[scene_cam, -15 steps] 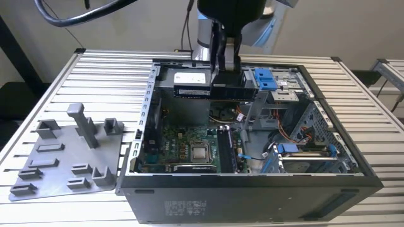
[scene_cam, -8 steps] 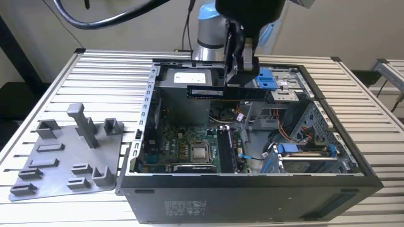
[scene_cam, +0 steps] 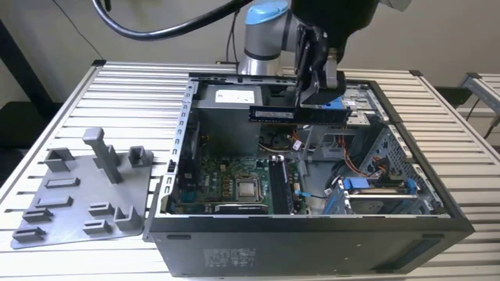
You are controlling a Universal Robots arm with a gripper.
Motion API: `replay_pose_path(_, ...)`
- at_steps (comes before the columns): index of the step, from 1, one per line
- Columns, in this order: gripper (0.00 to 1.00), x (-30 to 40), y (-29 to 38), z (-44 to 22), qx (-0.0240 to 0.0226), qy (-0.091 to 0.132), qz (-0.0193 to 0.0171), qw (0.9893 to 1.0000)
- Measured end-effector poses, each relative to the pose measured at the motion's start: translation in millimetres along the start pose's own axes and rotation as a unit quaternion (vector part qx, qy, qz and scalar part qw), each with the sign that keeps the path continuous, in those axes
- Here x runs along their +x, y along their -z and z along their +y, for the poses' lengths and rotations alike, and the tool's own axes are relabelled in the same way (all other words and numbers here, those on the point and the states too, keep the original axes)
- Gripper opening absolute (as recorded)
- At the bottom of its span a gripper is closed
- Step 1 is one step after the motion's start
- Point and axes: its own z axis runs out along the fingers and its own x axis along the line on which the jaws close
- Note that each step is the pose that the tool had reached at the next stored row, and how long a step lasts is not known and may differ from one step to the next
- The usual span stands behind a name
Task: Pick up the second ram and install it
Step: 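Pick up the second ram and move it above second insertion slot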
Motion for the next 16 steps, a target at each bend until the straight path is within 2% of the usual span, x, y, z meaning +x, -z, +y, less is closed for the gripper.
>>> replay_pose_path(9,0.14,-1.2,-0.1,-22.4,0.0000,0.000,0.0000,1.0000)
replay_pose_path(16,0.14,-1.2,-0.1,-24.0,0.0000,0.000,0.0000,1.0000)
